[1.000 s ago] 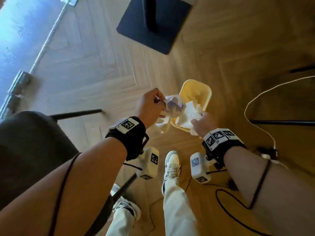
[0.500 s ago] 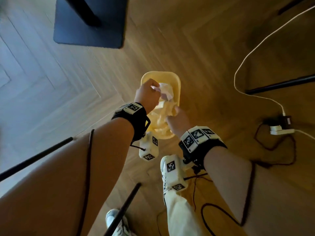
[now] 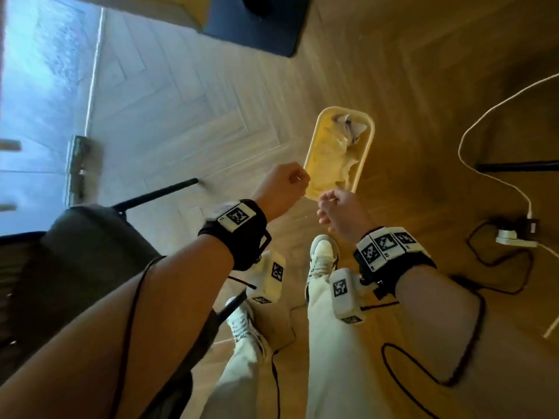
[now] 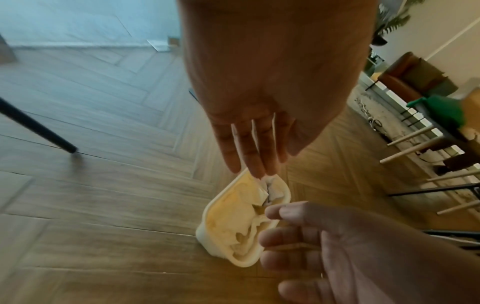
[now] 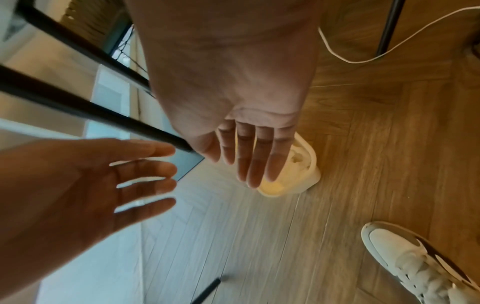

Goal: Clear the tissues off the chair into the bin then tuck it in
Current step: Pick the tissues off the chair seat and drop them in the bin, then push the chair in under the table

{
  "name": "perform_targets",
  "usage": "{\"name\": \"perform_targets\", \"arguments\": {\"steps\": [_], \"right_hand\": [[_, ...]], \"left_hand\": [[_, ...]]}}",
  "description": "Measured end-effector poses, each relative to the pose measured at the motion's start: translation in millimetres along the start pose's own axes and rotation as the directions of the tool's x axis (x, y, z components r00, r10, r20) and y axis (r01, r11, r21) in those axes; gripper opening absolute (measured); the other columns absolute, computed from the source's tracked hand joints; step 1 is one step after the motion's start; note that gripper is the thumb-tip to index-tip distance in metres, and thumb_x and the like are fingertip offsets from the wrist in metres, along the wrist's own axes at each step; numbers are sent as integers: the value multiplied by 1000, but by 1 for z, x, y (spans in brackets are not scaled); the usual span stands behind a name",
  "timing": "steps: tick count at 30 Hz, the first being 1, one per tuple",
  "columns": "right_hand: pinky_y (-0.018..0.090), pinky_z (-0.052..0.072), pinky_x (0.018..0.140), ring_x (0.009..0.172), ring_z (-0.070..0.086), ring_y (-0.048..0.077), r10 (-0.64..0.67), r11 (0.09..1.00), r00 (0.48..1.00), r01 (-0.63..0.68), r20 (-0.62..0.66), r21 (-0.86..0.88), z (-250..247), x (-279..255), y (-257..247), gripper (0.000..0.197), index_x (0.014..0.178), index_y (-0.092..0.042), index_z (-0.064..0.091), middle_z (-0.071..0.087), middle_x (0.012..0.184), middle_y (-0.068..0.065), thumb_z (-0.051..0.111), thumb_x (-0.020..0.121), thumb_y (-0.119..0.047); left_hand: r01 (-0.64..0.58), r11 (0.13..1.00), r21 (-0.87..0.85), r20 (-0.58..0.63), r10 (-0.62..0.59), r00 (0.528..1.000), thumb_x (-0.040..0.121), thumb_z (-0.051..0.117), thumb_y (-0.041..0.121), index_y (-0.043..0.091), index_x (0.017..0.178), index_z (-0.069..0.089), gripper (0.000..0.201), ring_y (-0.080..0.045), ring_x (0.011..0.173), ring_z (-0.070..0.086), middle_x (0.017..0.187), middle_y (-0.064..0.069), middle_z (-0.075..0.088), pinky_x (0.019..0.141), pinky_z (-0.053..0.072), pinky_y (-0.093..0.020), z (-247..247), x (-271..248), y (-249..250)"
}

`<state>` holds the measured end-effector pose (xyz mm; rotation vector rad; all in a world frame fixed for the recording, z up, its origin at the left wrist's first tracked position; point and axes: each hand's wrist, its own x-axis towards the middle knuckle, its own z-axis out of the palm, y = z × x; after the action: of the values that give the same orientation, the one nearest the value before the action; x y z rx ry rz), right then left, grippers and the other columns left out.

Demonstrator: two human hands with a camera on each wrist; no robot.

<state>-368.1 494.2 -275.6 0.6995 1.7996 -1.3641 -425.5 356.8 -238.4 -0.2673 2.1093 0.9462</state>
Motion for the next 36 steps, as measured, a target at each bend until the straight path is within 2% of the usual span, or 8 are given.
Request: {"name": "perform_targets", "arguments": {"steps": [3,7,10,13,19,24,29,36], "right_hand": [[30,49,61,62,57,18,-35,998,996,39,80,-49,28,-50,-22,11,83,-14,56,62,78,9,49,88,-7],[32,50,61,66,61,20,-83,948,975,141,207,-284,86,-117,-46,13,81,-23,57,66,81,8,53,89,-13],[39,57,75,78,67,24,-106,840,939,260,326,-476,140,-168,-62,8,93,-16,62,69,89,10,54,91,-16],[45,56,82,84,68,23,-120,689,905,372,409,-621,199,-219,-72,8,81,-32,58,70,91,4,54,88,-31],[34,57,77,78,67,11,-151,437,837,534,527,-724,329,-343,-56,11,98,-28,59,68,91,-3,51,91,-33],[36,57,81,84,66,17,-115,284,787,611,606,-739,429,-439,-3,13,99,-20,62,69,93,1,54,91,-26],[34,54,78,83,64,18,-108,239,747,660,656,-712,506,-504,35,16,97,-18,64,68,92,1,53,90,-25],[38,53,73,81,63,20,-176,298,714,695,678,-655,591,-521,75,17,100,-16,62,67,89,3,54,89,-26]], "left_hand": [[33,999,2,-34,-33,999,89,53,12,8,86,65,13,-24,67,63,72,-5,66,76,56,-44,-35,-90,-15],[119,991,-58,-97,-124,988,94,51,19,11,99,64,16,-24,85,66,91,-9,68,83,57,-39,-74,-213,-59],[171,959,-227,-170,-212,962,95,51,22,16,104,63,16,-12,87,64,95,-1,66,80,53,-23,-95,-304,-108],[165,923,-347,-275,-269,923,94,53,22,22,96,64,11,-11,83,65,87,3,66,77,54,-24,-105,-390,-177],[179,851,-493,-478,-437,762,90,56,20,24,86,61,7,-8,73,58,76,9,61,64,43,-22,-77,-559,-339],[185,679,-710,-458,-646,611,92,55,17,14,88,63,10,-13,66,58,77,-3,64,58,41,-18,-13,-688,-449],[178,573,-800,-416,-744,523,93,54,19,14,86,63,13,-16,68,64,76,-4,68,58,44,-23,39,-772,-496],[205,606,-768,-436,-730,525,92,55,22,20,84,63,12,-16,68,63,72,2,67,68,51,-35,37,-804,-547]]}}
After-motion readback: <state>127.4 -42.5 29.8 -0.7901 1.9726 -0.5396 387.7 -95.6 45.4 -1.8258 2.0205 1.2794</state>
